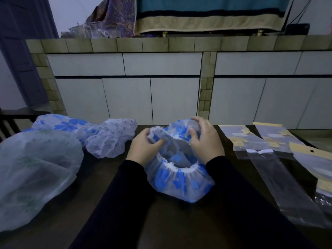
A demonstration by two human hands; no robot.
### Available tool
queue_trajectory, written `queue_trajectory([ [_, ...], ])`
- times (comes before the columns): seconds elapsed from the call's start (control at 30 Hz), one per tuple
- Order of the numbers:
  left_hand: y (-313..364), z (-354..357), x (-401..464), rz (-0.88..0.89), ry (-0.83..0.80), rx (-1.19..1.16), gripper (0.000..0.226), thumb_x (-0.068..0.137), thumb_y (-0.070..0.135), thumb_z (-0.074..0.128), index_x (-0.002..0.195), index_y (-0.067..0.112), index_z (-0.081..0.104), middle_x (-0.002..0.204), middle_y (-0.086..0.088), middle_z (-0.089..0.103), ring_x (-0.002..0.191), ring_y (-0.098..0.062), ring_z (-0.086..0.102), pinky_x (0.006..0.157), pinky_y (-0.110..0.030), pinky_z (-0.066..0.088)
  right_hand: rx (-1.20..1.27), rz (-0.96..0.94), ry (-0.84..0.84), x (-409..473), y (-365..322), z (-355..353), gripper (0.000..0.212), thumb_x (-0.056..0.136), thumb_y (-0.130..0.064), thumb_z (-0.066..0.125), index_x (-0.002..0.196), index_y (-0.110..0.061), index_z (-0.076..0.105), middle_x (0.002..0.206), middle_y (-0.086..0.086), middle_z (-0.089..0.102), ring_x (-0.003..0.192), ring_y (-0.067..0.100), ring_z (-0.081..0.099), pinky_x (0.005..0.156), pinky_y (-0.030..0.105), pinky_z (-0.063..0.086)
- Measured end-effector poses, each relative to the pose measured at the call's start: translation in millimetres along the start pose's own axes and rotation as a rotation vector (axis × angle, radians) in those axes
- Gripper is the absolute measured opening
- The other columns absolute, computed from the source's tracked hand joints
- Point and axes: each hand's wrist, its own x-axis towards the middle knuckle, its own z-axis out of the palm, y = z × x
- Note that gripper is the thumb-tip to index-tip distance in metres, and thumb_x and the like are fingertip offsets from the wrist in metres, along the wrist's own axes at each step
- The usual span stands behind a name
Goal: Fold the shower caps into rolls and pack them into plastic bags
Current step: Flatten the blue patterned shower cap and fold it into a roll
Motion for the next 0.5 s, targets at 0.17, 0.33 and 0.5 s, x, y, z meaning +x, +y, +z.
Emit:
queue_trajectory([
  [0.17,-7.5,-12.2,4.9,0.007,0.188,0.073,0.027,0.08,0.0,0.051,0.094,0.022,0.056,0.089,-0.001,0.06,0.086,-0.018,0.055,0.067,-0.017,0.032,-0.293,0.236,-0.068,0.0,11.5,1.1,0.031,0.095,-0.014,0.044,0.125,-0.018,0.048,0.122,0.004,0.053,0.102,0.024,0.056,0.08,0.034,0.046],
  [0.33,0.3,-11.8,-1.1,0.072,-0.109,-0.088,0.023,0.066,0.04,0.06,0.074,0.022,0.071,0.084,0.003,0.066,0.081,-0.007,0.06,0.073,-0.022,0.042,-0.28,0.221,-0.049,0.2,11.9,2.5,0.029,0.093,-0.009,0.045,0.121,-0.015,0.05,0.117,0.004,0.053,0.108,0.023,0.051,0.091,0.037,0.042],
  [0.5,-3.7,-19.6,4.7,-0.086,-0.053,-0.088,0.048,0.07,0.057,0.072,0.068,0.01,0.066,0.072,0.002,0.067,0.071,-0.011,0.058,0.07,-0.024,0.043,0.095,0.112,0.01,-2.1,8.8,0.7,0.021,0.097,-0.006,0.041,0.113,-0.012,0.053,0.105,0.001,0.057,0.094,0.011,0.052,0.073,0.013,0.037],
])
